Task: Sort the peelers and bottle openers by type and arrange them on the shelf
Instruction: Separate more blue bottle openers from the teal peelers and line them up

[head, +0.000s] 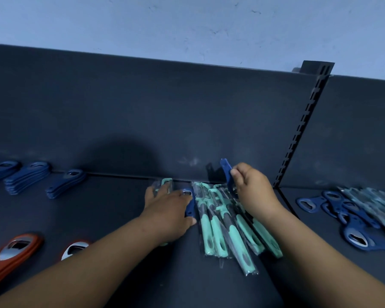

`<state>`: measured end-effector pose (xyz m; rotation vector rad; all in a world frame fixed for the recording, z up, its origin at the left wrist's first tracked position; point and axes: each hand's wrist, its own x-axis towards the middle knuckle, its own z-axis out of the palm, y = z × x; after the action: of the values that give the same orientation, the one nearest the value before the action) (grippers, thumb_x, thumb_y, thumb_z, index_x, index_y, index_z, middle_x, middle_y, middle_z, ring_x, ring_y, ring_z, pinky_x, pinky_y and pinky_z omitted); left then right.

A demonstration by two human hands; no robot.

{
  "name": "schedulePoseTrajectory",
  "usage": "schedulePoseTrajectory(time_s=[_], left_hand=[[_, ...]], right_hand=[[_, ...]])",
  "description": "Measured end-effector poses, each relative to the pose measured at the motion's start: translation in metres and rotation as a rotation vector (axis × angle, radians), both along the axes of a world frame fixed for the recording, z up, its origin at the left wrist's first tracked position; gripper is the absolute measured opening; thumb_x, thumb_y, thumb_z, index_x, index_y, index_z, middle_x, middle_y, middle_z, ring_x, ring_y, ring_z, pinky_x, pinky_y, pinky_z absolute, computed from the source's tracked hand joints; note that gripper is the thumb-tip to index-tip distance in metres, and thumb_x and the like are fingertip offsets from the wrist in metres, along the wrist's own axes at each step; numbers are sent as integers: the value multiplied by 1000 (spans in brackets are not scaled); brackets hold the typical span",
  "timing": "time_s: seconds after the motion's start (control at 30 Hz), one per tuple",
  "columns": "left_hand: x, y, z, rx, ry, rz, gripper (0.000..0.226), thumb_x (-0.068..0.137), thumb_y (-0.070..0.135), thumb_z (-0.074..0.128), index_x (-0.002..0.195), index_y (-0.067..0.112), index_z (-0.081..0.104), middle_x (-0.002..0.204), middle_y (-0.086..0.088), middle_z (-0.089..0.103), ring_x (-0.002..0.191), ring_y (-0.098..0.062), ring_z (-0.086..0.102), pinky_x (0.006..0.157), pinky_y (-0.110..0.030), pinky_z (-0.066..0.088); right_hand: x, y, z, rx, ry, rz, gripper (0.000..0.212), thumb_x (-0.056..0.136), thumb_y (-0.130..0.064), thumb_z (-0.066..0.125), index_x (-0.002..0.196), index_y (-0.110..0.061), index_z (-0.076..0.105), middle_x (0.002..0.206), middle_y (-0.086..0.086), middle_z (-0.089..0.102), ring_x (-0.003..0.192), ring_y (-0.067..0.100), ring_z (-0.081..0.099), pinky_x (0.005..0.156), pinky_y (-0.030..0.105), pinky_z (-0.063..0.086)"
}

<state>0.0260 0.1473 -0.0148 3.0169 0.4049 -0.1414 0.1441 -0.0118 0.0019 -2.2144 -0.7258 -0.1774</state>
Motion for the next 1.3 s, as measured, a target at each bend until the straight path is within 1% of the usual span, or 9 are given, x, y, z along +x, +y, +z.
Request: schedulePoseTrajectory(time_s=[0.2,0.37,0.53,0.67,0.77,0.9,1.0,1.1,1.3], left_hand=[[-1,2,-1,46,-133,-50,32,98,45,36,113,22,51,118,4,57,123,-19,41,113,-45,13],[0,11,1,38,-411,-30,30,102,31,29,104,18,56,106,-2,65,100,-26,58,91,-35,39],[1,30,8,-495,-639,241,35,102,26,32,85,8,56,80,-9,60,76,-26,56,71,-37,44],[-3,24,28,-1346,-624,515,28,102,21,36,93,9,60,74,-10,62,67,-23,58,65,-31,48],[-13,18,41,-1554,-562,545,25,99,16,38,87,9,59,75,-12,63,63,-24,60,61,-31,49],[-22,14,49,-1567,-546,556,24,95,10,36,86,8,59,56,-8,64,54,-21,59,54,-28,52],[-27,17,51,-1529,-544,565,27,91,2,32,86,6,58,58,-10,62,50,-18,56,51,-27,50],[-33,23,54,-1464,-485,574,28,88,1,34,80,5,60,64,-12,60,47,-18,54,53,-28,49],[-39,35,52,-1137,-202,366,13,96,13,45,88,12,55,69,-5,59,48,-12,47,45,-20,39]], right_hand=[[-12,10,12,244,419,97,31,102,-20,39,75,-15,52,54,-2,47,46,11,40,50,26,38],[-20,19,22,337,612,110,30,103,-20,36,78,-16,53,61,-1,49,51,13,43,47,25,38],[-25,28,25,335,642,257,26,101,-10,39,87,-16,60,61,-5,53,53,9,44,45,21,36],[-27,41,24,189,521,342,24,91,1,55,90,-21,64,68,-6,61,59,8,51,57,19,40],[-26,51,25,139,403,289,17,85,0,65,83,-15,57,69,0,57,61,13,50,60,25,40],[-32,66,26,86,278,249,16,83,-9,68,84,-16,53,75,-2,54,63,12,49,57,23,42],[-35,74,25,53,214,219,20,83,-14,68,79,-22,51,92,-2,51,80,16,54,66,26,47],[-34,77,22,138,437,328,20,83,-8,66,80,-18,49,83,11,59,72,26,56,65,40,48],[-36,84,21,223,521,423,29,84,-10,70,98,-19,46,81,13,62,64,23,54,55,35,43]])
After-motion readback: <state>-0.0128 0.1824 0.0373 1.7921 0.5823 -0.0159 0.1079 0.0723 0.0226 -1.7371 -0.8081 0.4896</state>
